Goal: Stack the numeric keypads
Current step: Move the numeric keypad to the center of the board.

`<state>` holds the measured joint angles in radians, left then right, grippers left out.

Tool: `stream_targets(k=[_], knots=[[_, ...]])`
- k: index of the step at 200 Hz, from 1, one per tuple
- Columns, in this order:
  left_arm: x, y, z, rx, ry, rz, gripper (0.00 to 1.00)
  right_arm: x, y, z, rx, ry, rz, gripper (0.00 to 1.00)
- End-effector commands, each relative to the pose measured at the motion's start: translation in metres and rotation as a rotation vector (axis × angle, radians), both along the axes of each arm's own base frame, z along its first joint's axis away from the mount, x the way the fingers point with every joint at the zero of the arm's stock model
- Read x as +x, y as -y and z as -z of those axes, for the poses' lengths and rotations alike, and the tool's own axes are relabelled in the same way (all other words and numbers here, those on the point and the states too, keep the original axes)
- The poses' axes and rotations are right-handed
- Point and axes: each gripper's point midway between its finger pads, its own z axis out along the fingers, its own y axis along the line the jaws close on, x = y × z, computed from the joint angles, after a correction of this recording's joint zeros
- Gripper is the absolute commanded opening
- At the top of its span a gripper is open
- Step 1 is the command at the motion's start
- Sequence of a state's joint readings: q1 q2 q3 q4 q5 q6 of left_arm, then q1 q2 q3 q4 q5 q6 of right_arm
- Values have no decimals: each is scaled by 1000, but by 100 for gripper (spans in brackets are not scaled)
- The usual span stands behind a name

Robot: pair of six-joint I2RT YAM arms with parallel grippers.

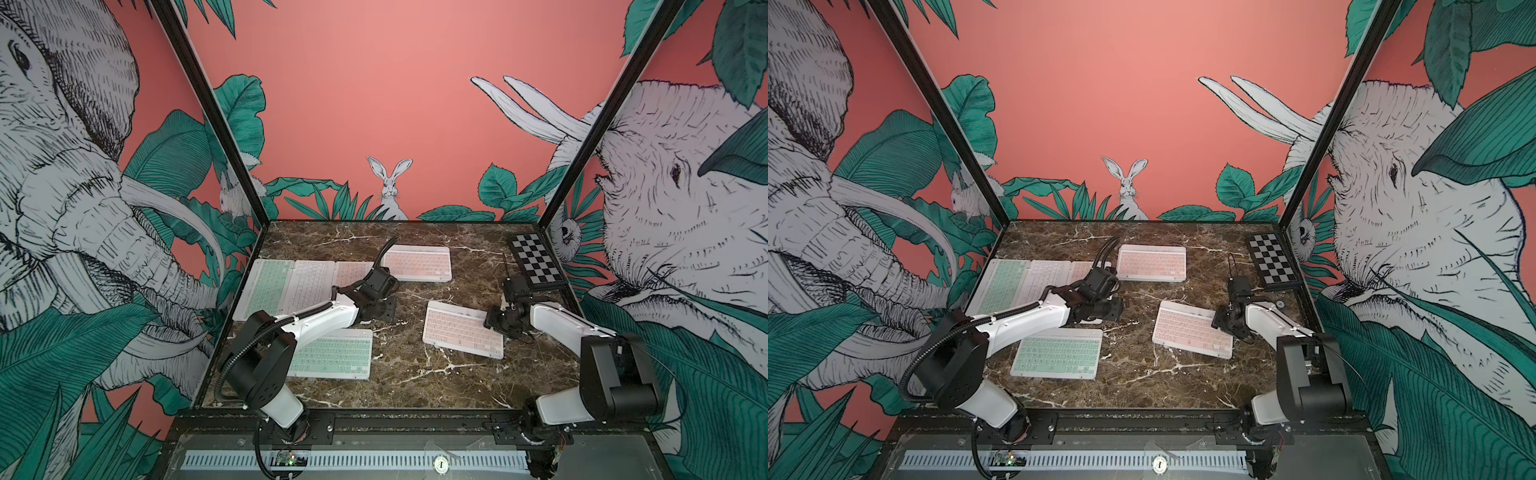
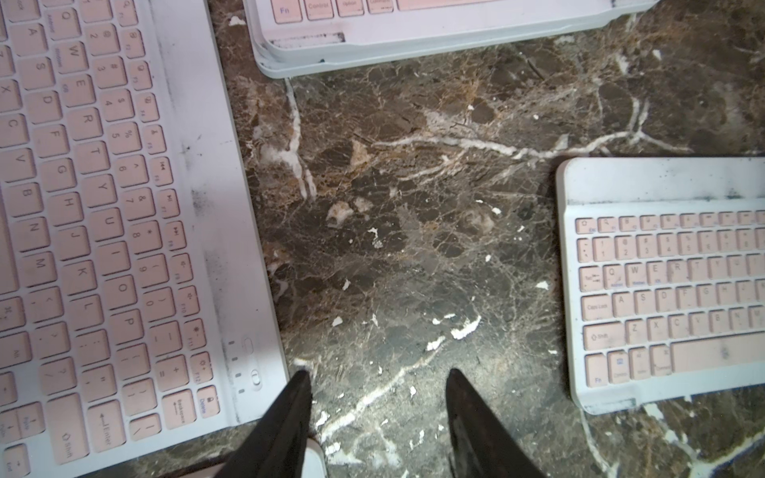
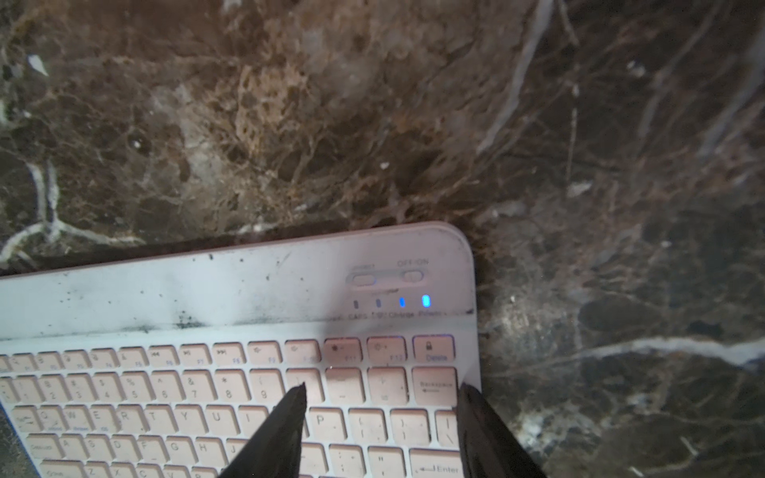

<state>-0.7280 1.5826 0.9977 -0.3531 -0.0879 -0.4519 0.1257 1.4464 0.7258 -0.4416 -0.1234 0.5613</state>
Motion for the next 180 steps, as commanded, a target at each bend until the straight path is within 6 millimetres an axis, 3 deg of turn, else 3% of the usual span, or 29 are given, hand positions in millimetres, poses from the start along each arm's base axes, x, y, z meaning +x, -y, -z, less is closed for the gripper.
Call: stream_targets(k=[1,80,132,180], knots=[[-2,1,1,9,-9,8,55,-10,-22,16,60,-37,-30,57],[-17,5,17,16,-49,21,54,-7,-83,13,154,-10,-56,57],[-41,6,26,17,-79,37,55,0,-66,-13,134,36,-47,58],[-53,13,36,-2,-108,55,54,-13,-48,-1,71,-3,-80,58]])
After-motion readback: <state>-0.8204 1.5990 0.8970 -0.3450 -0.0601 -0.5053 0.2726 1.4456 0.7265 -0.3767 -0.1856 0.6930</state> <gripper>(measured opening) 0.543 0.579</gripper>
